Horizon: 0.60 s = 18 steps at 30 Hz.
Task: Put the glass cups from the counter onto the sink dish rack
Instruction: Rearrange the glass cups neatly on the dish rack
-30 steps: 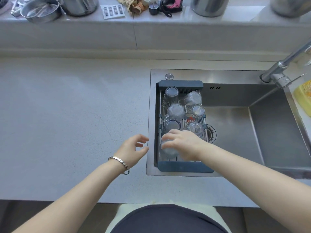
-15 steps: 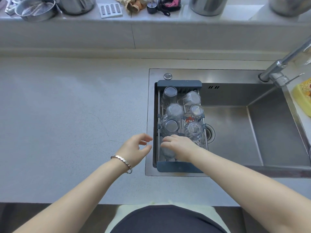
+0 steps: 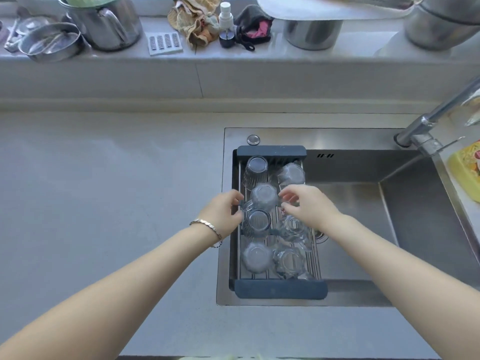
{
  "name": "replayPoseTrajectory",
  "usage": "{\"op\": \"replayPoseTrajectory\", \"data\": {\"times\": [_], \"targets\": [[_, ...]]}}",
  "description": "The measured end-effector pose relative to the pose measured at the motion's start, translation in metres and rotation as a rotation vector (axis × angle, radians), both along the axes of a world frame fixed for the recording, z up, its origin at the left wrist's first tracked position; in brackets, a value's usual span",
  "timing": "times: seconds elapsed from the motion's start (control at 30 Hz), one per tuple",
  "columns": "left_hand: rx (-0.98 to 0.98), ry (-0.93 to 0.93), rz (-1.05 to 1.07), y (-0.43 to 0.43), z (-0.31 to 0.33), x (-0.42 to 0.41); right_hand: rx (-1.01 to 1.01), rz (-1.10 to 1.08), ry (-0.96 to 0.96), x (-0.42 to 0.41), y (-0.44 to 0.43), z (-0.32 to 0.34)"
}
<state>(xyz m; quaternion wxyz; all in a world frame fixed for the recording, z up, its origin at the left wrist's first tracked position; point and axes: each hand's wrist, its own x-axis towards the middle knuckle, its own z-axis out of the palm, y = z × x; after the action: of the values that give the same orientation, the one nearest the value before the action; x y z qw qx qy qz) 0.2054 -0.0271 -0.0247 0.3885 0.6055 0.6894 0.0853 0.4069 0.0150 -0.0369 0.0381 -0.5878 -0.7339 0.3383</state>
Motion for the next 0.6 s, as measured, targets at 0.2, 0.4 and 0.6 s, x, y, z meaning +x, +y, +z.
{"op": "replayPoseTrajectory", "data": {"times": [0.2,0.4,0.6], "targets": [[0.059,0.132,-0.033,0.081,-0.011,0.023,-0.016,-0.153,-0.174,0.011,0.08,-0.018],[0.011,0.229,-0.133,0.128,-0.044,0.032,-0.263,0.027,-0.206,0.007,0.115,-0.052],[-0.01,0.316,-0.209,0.142,-0.062,0.036,-0.209,0.116,-0.303,0.005,0.123,-0.063]]}}
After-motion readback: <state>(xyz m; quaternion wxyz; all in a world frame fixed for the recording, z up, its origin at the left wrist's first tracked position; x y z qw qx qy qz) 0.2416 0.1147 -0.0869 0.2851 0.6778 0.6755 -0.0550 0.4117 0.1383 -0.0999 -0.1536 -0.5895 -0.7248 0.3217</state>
